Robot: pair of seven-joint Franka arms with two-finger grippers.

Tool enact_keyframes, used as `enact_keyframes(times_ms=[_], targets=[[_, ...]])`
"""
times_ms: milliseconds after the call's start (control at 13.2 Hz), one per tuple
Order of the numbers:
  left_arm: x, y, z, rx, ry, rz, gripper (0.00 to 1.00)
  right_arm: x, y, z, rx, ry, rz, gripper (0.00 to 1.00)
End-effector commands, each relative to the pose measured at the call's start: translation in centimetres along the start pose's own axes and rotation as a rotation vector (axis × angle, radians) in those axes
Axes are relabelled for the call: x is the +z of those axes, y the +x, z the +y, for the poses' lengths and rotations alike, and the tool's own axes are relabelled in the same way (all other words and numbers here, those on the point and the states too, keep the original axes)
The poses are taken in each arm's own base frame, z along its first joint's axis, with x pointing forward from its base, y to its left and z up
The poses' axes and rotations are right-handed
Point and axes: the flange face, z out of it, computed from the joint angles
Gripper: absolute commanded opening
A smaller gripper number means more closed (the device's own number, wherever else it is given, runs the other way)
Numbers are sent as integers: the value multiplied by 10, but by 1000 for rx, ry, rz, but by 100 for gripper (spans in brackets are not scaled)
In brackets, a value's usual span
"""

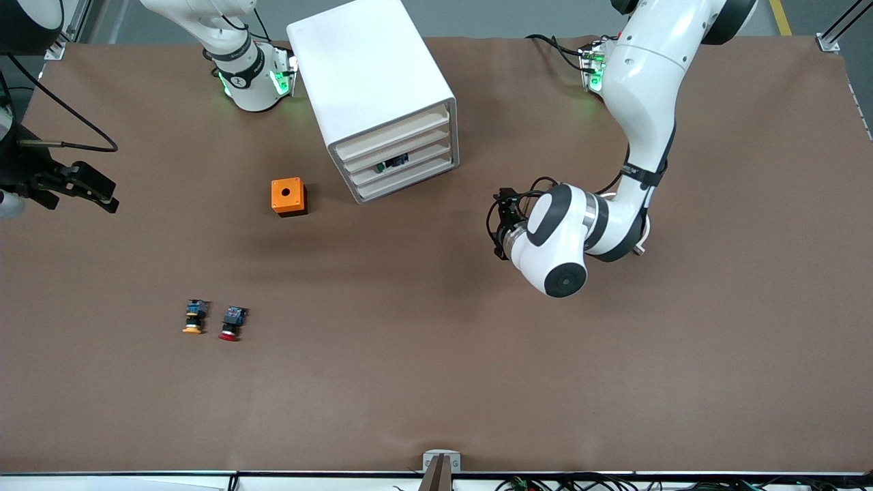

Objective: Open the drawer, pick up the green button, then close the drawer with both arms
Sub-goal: 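Reach the left gripper to the cabinet drawer front and grip it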

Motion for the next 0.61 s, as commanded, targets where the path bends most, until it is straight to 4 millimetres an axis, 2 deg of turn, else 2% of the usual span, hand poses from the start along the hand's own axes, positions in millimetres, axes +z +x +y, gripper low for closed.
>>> enact_keyframes(times_ms=[0,304,456,532], targets=[[21,-8,-6,-49,130,-34,92,-5,-6,-4,3,-15,1,100],[68,-15,4,-117,314,-125,91,-4,-6,-4,3,-18,-7,100],[86,-27,3,-109,362,-159,89,-5,-7,-5,0,-16,-7,100],[96,-33,3,-110,384,-174,85,-5,-7,-8,-3,-16,-6,100]])
